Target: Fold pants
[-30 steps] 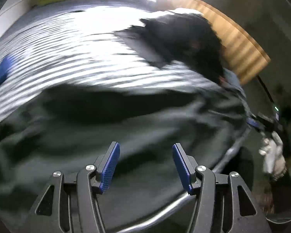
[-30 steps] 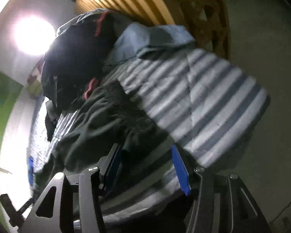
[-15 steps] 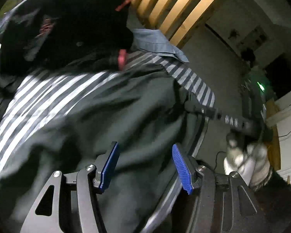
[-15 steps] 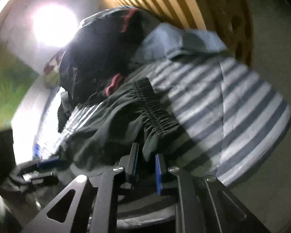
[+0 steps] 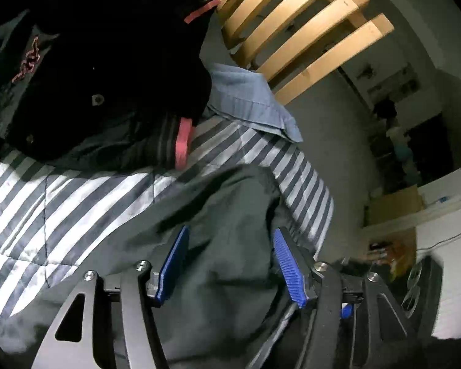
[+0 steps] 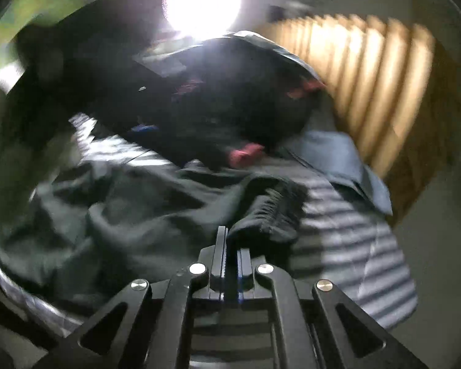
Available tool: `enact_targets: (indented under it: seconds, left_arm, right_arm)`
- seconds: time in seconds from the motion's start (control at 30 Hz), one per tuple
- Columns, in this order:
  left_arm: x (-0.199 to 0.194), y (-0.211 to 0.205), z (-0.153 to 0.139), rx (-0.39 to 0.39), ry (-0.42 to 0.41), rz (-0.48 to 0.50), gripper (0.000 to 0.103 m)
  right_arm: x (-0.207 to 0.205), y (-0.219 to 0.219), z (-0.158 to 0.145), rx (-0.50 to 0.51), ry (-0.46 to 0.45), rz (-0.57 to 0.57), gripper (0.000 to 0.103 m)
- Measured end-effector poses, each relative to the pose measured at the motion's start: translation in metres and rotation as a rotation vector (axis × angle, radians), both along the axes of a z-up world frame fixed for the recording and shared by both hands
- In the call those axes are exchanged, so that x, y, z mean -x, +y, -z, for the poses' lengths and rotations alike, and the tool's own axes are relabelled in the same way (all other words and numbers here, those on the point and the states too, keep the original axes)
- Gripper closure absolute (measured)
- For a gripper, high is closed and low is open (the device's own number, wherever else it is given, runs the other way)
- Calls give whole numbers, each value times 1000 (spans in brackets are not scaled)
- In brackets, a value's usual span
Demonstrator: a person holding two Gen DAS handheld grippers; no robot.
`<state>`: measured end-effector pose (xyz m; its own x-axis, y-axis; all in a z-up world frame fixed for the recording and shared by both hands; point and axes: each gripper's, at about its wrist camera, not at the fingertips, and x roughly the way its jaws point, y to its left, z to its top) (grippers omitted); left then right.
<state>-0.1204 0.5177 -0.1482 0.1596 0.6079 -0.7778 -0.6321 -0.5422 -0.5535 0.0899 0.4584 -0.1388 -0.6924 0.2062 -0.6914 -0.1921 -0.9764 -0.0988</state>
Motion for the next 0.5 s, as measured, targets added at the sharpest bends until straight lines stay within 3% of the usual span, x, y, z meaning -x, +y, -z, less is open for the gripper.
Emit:
enact_targets:
  seconds: [0.1, 0.2, 0.3, 0.4, 0.5]
  left_arm:
    - [6, 3, 1, -4, -14, -3, 40]
    - [0, 14, 5, 9, -1, 27, 40]
    - [-7, 25, 9, 26, 15, 53, 40]
    - [-13, 30, 11, 24, 34, 68, 40]
    - [-17, 33, 16, 58, 61, 82, 40]
  right_arm:
    - [7, -18, 5, -69, -23, -76, 99]
    - [5, -14, 7, -38, -31, -78, 99]
    - [-3, 14, 5, 118, -50, -11, 93]
    - [-27, 63, 6, 370, -33, 122, 66]
    - [-53, 111, 16, 632, 8, 246, 61]
